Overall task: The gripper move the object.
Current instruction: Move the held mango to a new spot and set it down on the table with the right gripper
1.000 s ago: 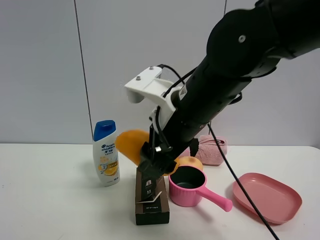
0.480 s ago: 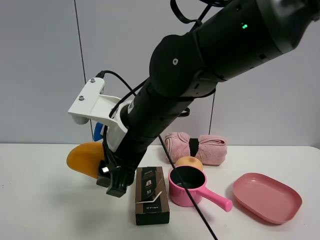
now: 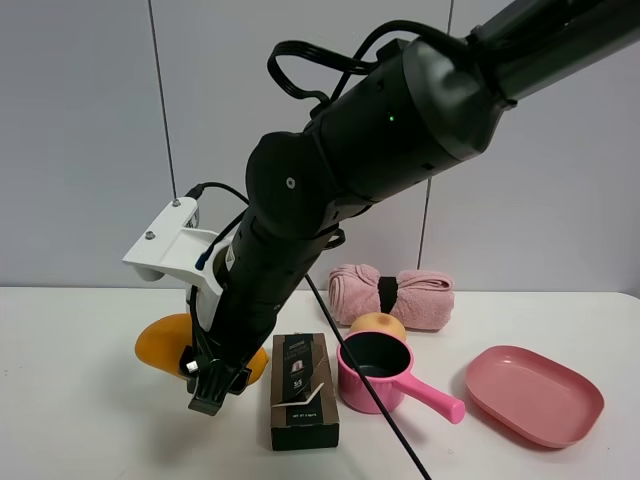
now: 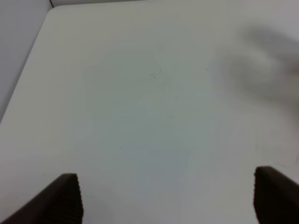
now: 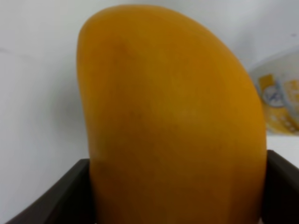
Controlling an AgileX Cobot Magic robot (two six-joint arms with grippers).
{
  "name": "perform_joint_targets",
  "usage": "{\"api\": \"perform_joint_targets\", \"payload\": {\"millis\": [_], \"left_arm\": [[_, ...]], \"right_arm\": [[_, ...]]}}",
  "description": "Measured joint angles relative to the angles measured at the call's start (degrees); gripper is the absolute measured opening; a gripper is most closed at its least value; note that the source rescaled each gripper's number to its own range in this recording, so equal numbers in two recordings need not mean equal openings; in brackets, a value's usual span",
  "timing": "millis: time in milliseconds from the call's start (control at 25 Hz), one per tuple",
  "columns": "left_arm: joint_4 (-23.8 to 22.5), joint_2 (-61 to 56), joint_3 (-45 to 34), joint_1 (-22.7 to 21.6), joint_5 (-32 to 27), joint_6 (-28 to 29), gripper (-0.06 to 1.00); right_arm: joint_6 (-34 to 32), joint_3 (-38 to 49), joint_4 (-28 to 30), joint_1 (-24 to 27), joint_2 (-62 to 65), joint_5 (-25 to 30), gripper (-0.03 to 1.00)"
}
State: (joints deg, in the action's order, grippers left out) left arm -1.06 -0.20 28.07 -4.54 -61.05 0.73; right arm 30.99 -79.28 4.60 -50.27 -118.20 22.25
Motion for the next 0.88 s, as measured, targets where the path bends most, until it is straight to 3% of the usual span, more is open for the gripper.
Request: {"api": "perform_joint_targets", "payload": {"millis": [320, 880], "left_arm": [[0.0, 0.0, 0.0, 0.0, 0.0, 0.0, 1.0], [0.0, 0.0, 0.0, 0.0, 0.0, 0.0, 1.0]], "right_arm": [[-1.1, -0.5, 3.7, -0.4, -2.4, 0.3, 0.0], [-1.5, -0.5, 4.3, -0.5, -5.5, -3.1, 0.0]]}}
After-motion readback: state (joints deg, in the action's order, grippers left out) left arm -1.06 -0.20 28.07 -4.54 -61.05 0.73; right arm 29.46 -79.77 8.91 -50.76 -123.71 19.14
